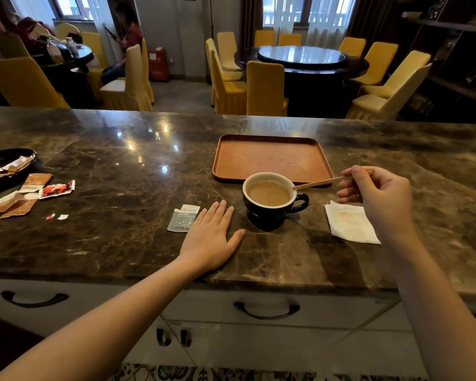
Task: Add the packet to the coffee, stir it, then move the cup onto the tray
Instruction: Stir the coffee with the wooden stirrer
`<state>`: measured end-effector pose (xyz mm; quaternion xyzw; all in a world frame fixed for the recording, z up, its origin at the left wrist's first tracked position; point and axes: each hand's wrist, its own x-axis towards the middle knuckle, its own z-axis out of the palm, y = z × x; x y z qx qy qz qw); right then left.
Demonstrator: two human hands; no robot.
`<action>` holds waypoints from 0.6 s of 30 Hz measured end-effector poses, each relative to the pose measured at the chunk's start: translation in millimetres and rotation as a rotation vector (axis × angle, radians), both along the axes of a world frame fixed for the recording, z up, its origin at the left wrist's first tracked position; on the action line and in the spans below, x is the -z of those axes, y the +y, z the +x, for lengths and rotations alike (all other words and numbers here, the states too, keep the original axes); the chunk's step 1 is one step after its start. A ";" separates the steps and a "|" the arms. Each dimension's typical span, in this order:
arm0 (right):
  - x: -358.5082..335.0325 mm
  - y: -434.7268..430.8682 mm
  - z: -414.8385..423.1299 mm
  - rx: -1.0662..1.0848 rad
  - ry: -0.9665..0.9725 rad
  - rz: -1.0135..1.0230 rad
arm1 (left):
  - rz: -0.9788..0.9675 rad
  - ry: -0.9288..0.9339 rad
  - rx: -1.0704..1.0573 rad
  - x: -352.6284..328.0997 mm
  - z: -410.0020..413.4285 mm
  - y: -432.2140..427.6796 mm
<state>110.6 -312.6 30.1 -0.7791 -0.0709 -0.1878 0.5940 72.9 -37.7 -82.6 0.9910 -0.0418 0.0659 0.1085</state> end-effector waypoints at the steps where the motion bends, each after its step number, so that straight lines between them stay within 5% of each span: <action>1: 0.1 -0.2 -2.2 -0.021 -0.001 -0.009 | 0.000 0.001 0.001 -0.1 0.1 0.0; 6: 7.7 -2.3 -10.7 -0.085 0.083 0.064 | 0.009 -0.003 0.002 -0.7 -0.6 -0.2; 18: 29.7 -59.9 -20.0 0.214 0.370 0.635 | 0.018 0.028 0.003 -6.3 -1.9 -1.5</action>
